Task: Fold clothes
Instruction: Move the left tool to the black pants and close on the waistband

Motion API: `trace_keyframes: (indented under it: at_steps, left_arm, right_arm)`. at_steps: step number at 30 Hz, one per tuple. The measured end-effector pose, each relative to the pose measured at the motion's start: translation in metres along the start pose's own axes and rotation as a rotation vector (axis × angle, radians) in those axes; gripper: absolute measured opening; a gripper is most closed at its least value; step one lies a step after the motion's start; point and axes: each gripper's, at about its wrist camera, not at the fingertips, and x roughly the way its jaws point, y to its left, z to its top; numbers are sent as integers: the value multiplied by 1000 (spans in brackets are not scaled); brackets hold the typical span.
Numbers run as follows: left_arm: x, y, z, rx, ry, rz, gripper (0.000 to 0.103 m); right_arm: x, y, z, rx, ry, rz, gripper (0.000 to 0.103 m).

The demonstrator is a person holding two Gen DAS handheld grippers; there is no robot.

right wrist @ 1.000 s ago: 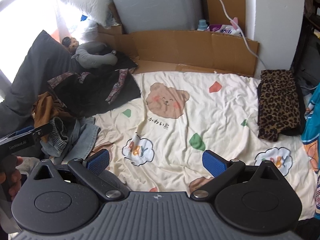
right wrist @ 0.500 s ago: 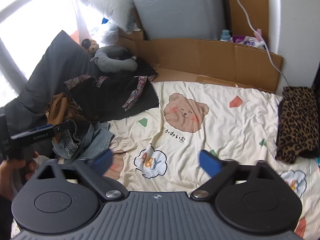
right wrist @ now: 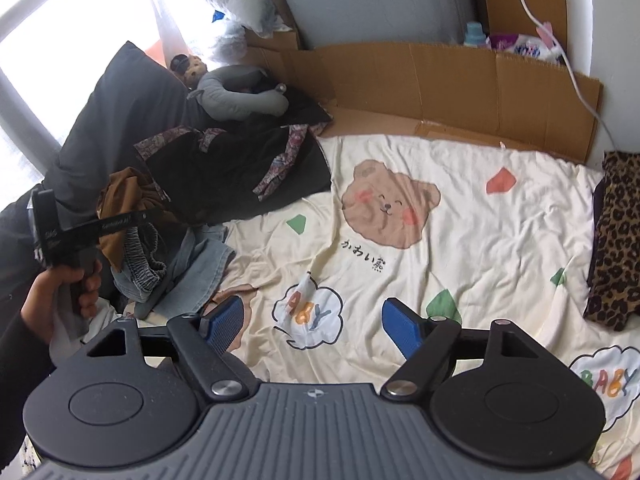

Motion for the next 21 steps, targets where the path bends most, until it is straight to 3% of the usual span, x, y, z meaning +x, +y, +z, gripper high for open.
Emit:
trace_keyframes:
  at_steps: [6, 14, 18, 21]
  left_arm:
    - [39, 12, 7, -12, -12, 52, 73]
    - [86, 27, 12, -83, -12, 27, 71]
    - [109, 34, 10, -118, 2, 45, 71]
    - [129, 42, 9, -166, 18, 42, 71]
  right_arm:
    - [22, -22, -2, 6, 17, -6, 80]
    - [43, -41, 5, -48, -11, -4, 80]
    - [56, -48, 7, -82, -6, -24, 69]
    - [63, -56, 7, -61, 6, -30, 69]
